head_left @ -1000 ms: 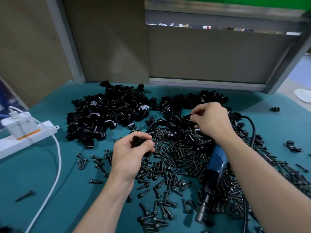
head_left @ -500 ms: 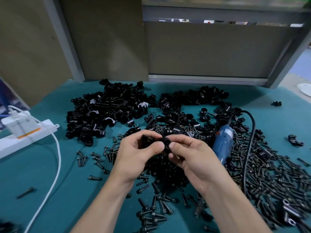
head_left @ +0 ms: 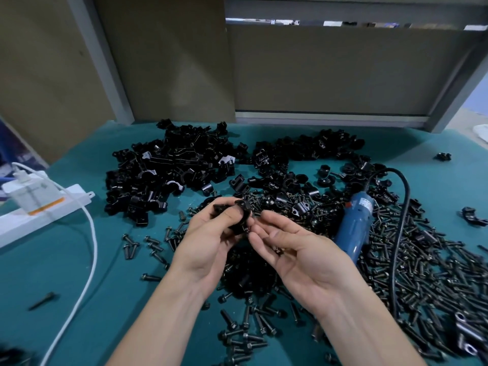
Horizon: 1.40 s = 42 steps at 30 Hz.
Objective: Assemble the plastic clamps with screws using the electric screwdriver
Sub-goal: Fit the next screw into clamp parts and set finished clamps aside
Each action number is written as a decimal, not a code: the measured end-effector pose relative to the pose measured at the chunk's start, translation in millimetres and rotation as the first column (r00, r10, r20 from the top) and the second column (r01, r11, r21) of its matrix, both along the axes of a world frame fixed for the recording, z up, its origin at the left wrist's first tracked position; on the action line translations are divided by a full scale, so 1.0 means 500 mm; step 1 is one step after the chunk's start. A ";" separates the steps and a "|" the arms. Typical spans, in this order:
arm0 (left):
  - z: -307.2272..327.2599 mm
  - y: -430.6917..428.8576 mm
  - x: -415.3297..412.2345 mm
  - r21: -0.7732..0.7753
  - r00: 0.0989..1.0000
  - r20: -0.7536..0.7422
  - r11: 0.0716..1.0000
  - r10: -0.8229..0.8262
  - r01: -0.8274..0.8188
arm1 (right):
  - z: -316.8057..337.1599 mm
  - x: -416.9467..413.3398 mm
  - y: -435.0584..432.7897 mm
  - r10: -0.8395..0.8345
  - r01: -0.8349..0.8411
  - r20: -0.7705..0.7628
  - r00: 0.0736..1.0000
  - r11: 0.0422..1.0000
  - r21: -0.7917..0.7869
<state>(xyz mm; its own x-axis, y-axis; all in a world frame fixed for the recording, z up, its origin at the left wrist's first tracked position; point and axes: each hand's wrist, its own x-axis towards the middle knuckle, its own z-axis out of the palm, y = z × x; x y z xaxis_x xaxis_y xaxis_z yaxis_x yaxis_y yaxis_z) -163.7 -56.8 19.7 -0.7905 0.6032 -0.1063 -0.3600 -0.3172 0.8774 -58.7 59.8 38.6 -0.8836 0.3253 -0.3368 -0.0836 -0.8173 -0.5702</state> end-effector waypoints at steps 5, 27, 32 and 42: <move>0.003 -0.004 -0.004 0.029 0.999 0.024 0.999 0.035 -0.035 | 0.001 0.006 0.004 0.014 -0.030 0.072 0.997 0.973 0.229; 0.003 -0.011 -0.017 -0.072 0.943 -0.242 0.965 0.229 -0.253 | 0.027 0.031 -0.023 0.090 -0.256 0.243 0.966 0.205 0.945; 0.004 -0.010 -0.012 -0.107 0.961 -0.192 0.969 0.199 -0.222 | 0.034 0.033 -0.023 0.176 -0.144 0.067 0.982 0.471 0.870; -0.002 -0.009 -0.012 -0.116 0.957 -0.225 0.971 0.180 -0.210 | 0.032 0.032 -0.024 0.042 -0.019 0.001 0.999 0.446 0.895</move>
<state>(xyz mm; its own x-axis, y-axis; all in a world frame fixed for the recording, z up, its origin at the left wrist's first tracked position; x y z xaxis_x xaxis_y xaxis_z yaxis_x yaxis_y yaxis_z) -169.6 -61.5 18.5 -0.9047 0.4261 0.0052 -0.1045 -0.2337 0.9667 -42.8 47.8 54.9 -0.9015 0.4094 0.1402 -0.0888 0.1420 -0.9859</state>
